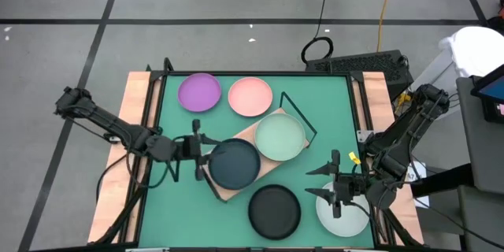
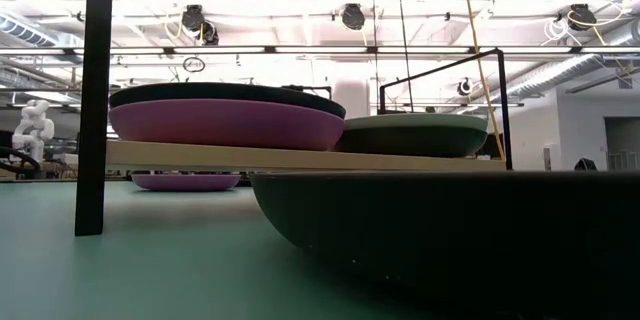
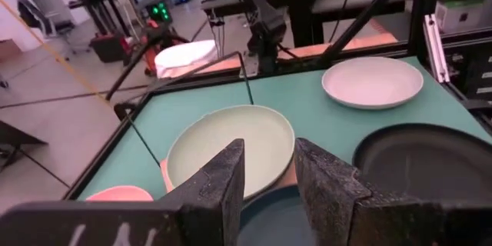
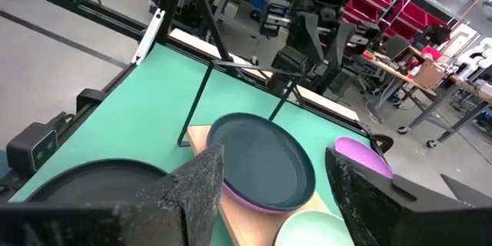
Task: Place and stack plates onto a shelf
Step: Stack the black plate on top of the green plate on the shelf
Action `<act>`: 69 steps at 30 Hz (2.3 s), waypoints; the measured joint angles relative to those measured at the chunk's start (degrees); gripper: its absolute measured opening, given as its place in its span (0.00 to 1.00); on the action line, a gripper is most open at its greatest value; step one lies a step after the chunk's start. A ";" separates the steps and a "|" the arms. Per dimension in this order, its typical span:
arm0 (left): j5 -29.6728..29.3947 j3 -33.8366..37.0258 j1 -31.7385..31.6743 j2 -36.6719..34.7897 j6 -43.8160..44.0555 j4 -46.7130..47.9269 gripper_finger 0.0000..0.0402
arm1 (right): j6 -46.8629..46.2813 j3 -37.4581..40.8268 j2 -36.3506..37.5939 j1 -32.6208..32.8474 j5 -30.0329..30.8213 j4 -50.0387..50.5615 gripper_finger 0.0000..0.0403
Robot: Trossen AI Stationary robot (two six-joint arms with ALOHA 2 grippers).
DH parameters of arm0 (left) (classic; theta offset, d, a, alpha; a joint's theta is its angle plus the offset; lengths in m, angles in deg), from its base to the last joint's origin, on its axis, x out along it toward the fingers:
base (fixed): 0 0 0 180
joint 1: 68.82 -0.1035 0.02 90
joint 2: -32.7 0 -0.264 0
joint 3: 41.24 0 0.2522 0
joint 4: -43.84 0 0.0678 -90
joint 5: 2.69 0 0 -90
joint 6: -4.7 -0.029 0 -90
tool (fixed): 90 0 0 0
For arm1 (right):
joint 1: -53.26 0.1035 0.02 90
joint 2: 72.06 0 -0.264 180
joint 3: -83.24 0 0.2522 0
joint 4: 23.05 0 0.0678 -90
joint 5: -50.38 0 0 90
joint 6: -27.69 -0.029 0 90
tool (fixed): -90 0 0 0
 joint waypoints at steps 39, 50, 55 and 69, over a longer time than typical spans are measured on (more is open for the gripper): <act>7.70 4.18 0.87 -3.70 -6.12 -6.75 0.30 | -21.71 3.72 -9.06 -2.80 -19.87 -1.20 0.52; 7.67 4.18 0.83 -3.70 -5.85 -6.79 0.30 | -22.30 3.47 -16.44 -4.63 -31.68 -4.45 0.52; 7.63 4.18 0.83 -3.70 -5.87 -6.79 0.30 | -17.49 2.62 -19.18 -4.82 -33.02 -4.46 0.52; 7.59 4.16 0.83 -3.70 -5.33 -6.73 0.30 | -8.04 2.62 -20.52 -5.44 -33.01 -4.79 0.48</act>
